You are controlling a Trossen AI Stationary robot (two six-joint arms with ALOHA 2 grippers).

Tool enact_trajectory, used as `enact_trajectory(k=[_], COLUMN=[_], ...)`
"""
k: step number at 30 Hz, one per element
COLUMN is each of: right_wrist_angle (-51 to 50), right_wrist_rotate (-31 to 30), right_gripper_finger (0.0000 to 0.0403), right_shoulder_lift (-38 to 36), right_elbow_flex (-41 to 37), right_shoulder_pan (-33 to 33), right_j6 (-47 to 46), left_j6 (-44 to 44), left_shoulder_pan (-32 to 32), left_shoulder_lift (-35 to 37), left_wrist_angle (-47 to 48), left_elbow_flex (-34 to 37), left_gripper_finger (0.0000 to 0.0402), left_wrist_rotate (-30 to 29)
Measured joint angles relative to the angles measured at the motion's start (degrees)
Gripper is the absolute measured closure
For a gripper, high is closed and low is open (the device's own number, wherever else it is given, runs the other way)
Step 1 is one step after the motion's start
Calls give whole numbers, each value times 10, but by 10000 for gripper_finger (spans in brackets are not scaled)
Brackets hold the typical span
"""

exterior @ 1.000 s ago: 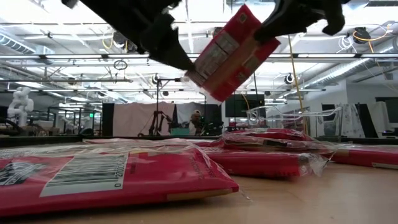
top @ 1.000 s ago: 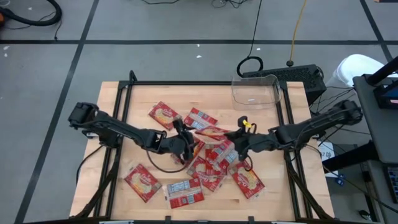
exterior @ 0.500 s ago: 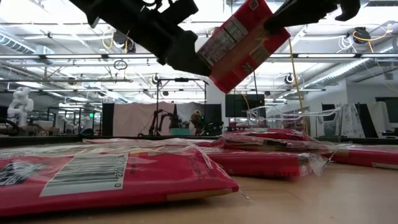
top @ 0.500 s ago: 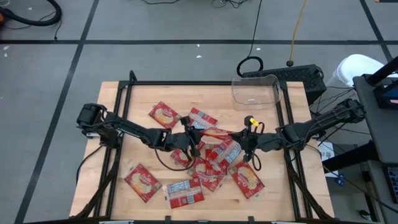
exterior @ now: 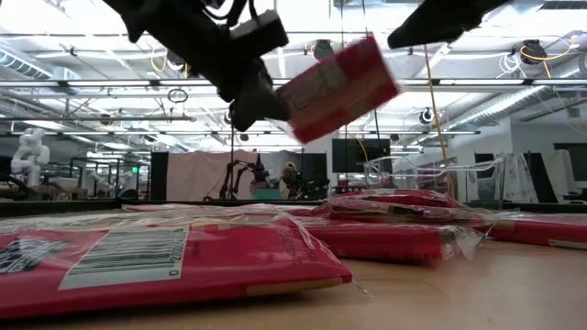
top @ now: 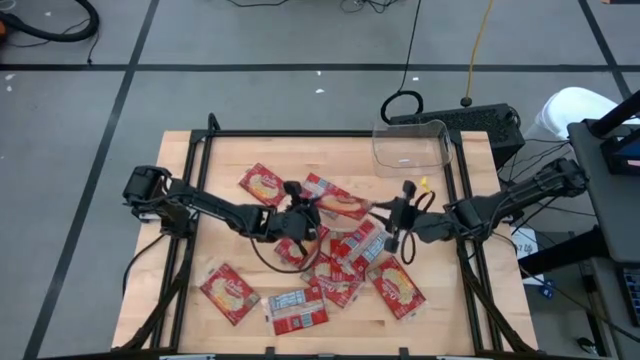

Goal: Sort popcorn bags into baskets
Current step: Put the red popcorn bag into the transparent bin

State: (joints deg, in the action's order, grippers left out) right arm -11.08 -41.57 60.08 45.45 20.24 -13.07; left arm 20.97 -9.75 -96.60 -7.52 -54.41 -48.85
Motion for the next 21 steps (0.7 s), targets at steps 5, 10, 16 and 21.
enact_trajectory(k=[5,10,16,21], right_wrist_angle=[4,117,411,595], right_wrist_rotate=[-19,-2,29,32], right_gripper_finger=[240,204,187,186], right_shoulder_lift=[-3,3,16,49], right_elbow_flex=[-3,-58,-188,-258], right_shoulder_pan=[-20,-40,-50,-56], right_j6=[-218,-287,-288,-294], left_j6=[9,25,69,161], left_shoulder_pan=[9,11,10,6], left_shoulder_lift=[0,0,0,13], left_wrist_angle=[47,48,23,-58], left_elbow_flex=[0,0,0,-8], left_gripper_finger=[396,396,397,398], left_wrist_rotate=[-104,-162,-175,-192])
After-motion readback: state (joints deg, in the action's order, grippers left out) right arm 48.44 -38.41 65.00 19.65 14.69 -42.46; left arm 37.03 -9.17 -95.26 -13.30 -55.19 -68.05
